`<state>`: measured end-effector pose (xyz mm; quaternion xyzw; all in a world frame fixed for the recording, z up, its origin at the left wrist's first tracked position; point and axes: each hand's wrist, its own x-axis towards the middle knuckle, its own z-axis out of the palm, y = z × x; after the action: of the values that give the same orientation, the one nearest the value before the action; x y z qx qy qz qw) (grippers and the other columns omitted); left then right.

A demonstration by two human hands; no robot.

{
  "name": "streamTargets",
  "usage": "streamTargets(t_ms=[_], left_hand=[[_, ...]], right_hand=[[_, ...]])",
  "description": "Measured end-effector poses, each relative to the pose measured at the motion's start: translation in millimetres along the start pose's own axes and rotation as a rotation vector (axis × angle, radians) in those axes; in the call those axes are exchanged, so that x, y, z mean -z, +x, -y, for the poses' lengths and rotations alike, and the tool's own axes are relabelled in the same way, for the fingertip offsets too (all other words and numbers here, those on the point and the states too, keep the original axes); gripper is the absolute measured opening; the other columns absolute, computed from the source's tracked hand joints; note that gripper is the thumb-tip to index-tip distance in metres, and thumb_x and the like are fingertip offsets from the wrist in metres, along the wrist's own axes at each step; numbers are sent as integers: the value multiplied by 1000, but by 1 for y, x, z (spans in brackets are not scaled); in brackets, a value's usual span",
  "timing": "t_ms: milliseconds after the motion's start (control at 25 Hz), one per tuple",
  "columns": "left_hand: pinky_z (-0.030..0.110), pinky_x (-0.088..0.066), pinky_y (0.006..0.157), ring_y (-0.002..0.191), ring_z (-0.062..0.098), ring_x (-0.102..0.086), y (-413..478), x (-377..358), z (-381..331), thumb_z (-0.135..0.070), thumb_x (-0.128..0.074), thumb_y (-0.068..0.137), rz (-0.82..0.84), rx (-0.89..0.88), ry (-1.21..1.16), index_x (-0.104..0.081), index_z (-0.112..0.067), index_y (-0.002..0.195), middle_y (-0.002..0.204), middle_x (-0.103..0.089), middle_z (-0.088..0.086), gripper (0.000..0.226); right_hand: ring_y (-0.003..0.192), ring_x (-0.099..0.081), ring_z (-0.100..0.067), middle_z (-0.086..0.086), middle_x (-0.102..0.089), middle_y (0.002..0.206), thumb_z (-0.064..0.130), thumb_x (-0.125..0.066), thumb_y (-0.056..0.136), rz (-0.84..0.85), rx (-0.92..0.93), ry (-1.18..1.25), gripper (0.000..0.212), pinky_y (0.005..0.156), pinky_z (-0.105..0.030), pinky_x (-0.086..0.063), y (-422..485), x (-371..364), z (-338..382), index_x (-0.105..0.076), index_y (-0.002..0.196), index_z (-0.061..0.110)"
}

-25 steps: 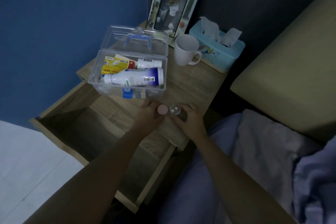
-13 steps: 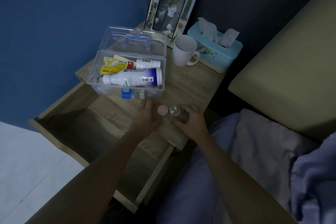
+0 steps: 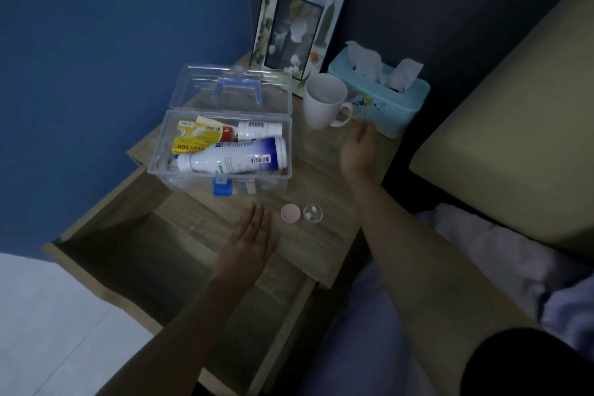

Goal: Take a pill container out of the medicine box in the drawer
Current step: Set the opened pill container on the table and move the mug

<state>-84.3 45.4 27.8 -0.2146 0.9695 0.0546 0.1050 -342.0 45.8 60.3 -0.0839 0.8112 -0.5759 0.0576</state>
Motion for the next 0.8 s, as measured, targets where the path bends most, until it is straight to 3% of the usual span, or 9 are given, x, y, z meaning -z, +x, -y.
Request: streamTargets(t_ms=[40,80,240,320,480,640,800], left_hand=[[51,-49,96,121,43,-52,-1,-1,1,-18,-29,96,-40,-52,45,-63,1,119,124,-60,30,45],[50,-52,92,116,42,-57,-1,0,2,-18,-31,96,-50,-86,43,-66,1,115,120,-63,28,44],[48,-45,103,128,39,-47,0,-1,2,-22,-13,100,-110,-50,5,-56,2,126,132,-54,27,56],[48,-45,103,128,39,-46,1,-2,1,-25,-8,102,-118,16,-82,-54,6,127,132,-54,27,61],[49,-52,93,119,39,-55,2,-2,-1,-24,-30,97,-225,13,-116,-60,10,118,122,-62,29,50],[48,-53,91,115,38,-59,2,4,-4,-28,-6,101,-227,19,-159,-63,9,115,119,-64,28,69],[48,-53,90,113,38,-60,-1,6,-6,-29,-2,101,-250,35,-141,-64,8,113,118,-65,27,74]], right_hand=[[108,-56,-33,-27,-59,116,15,-39,98,-57,-22,50,32,84,-28,-37,8,-8,4,-56,109,-10],[107,-56,-34,-29,-60,114,15,-39,98,-98,-39,85,33,83,-30,-36,14,-15,8,-56,106,-12],[92,-62,-31,-22,-68,101,29,-34,99,-110,-111,163,45,65,-29,-39,33,-37,16,-64,94,-4],[90,-63,-29,-18,-69,100,36,-34,99,-89,-159,156,46,69,-30,-46,42,-44,15,-65,91,3],[74,-53,-17,-5,-59,78,31,-39,98,-45,-155,244,42,68,-27,-39,43,-48,18,-66,87,1],[82,-60,-24,-6,-59,79,29,-43,96,-7,-224,330,43,74,-39,-51,38,-42,27,-67,91,-6],[73,-58,-10,7,-61,73,17,-48,92,-29,-278,491,27,64,-22,-48,14,-9,22,-62,69,17]])
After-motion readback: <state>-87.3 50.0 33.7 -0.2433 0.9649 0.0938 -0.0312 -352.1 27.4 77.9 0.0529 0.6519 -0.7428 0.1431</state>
